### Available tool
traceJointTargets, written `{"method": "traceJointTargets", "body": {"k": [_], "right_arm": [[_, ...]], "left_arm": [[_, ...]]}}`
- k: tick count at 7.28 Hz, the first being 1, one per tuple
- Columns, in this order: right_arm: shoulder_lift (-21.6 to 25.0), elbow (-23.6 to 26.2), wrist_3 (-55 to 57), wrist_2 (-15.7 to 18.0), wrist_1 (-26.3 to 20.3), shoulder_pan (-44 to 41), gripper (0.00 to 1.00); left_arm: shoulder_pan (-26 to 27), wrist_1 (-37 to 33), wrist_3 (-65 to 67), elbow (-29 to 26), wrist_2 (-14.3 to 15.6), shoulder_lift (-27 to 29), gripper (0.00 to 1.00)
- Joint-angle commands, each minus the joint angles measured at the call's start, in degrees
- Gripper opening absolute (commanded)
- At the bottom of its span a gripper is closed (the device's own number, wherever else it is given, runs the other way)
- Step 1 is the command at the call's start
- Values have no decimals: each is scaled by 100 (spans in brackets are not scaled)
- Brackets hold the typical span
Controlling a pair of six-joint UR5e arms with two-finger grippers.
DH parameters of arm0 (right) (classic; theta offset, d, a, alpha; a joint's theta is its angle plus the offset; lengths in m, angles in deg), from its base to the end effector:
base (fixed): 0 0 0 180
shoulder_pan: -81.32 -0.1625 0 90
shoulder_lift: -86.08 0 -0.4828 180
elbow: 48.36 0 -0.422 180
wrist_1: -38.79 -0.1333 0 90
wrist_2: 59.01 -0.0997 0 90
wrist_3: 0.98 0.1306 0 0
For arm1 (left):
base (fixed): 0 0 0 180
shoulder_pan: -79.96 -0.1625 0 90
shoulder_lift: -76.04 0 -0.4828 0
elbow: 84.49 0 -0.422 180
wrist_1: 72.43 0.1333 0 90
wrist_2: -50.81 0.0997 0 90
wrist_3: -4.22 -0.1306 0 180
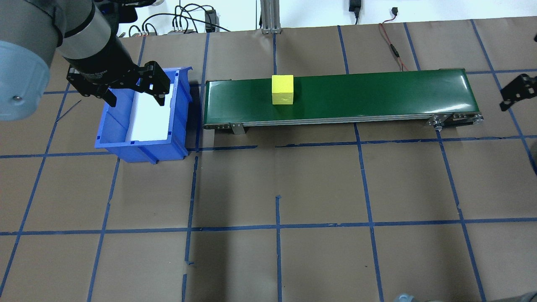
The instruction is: Move block left to right into plate
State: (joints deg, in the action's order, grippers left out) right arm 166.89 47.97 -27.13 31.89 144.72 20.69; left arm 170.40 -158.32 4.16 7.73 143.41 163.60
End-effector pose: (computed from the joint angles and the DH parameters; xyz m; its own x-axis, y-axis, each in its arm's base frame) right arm -0.1722 -0.5736 0.3963 -0.9983 0.0562 0.0173 0.0562 0.9984 0.0005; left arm -0.1313 -0.5097 0.5239 -0.9990 0.0053 -0.0453 0.0087 0.9971 -0.0755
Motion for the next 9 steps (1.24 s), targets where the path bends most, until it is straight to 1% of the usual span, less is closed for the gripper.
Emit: {"method": "traceJointTargets", "body": {"k": [1, 2, 3, 4, 6, 7, 8, 9], "right_arm": [[119, -35, 1230, -177, -72, -973, 100], [128, -35, 1662, -447, -72, -1307, 100], [163, -62, 2206, -415, -72, -1693, 100], [172, -88, 2515, -459, -63, -1932, 100], [6, -106, 2772, -852, 42, -1970, 100], [-108, -123, 2956, -872, 147, -1970, 100], [-352, -193, 2984, -933, 400, -1978, 100], [-468, -263, 3298, -1421, 420, -1978, 100]], "left_arm": [[-35, 11, -344, 51, -5, -2, 100], [-17, 38, -267, 60, -14, -2, 100], [-17, 47, -284, 60, -14, -2, 100], [-17, 55, -336, 60, -5, -2, 100], [-9, 64, -319, 60, -5, 15, 100], [-8, 56, -328, 60, 3, 15, 100], [-8, 55, -328, 60, 3, 15, 100], [-17, 64, -354, 60, 3, 15, 100]]}}
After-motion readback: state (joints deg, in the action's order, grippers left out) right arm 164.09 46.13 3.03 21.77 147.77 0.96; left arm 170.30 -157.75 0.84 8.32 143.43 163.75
